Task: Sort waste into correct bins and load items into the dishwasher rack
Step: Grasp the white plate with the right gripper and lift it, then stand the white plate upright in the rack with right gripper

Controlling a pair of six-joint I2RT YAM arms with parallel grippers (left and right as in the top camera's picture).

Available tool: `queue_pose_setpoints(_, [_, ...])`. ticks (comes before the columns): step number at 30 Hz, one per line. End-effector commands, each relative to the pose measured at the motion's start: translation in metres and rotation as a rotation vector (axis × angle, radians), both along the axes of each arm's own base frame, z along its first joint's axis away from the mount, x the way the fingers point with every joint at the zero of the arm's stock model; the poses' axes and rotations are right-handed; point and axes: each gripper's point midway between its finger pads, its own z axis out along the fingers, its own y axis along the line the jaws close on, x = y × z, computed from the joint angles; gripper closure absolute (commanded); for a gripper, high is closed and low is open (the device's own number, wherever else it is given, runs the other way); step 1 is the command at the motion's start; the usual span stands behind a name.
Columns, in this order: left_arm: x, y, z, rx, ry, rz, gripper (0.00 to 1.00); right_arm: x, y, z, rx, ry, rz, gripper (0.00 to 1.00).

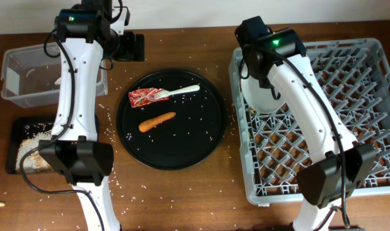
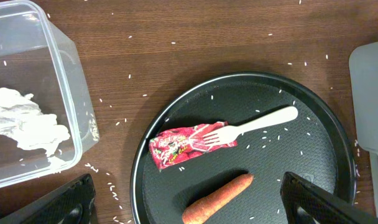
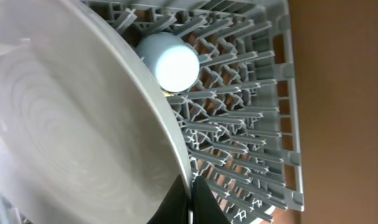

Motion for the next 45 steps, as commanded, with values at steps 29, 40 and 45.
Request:
queue_pose_setpoints(29, [-0.011,0.002,-0.008,0.017,0.058,-0.013,0.04,-0.052,-0.078,0.006,0.818,0.088,-0.277,0.31])
queue_pose_setpoints(40, [-0.009,0.002,-0.023,0.019,0.079,-0.014,0.04,-0.093,-0.08,-0.083,0.91,0.321,-0.413,0.45])
queue_pose_setpoints(45, [-0.007,0.001,-0.023,0.019,0.072,-0.014,0.04,-0.118,-0.088,-0.093,0.83,0.375,-0.478,0.46])
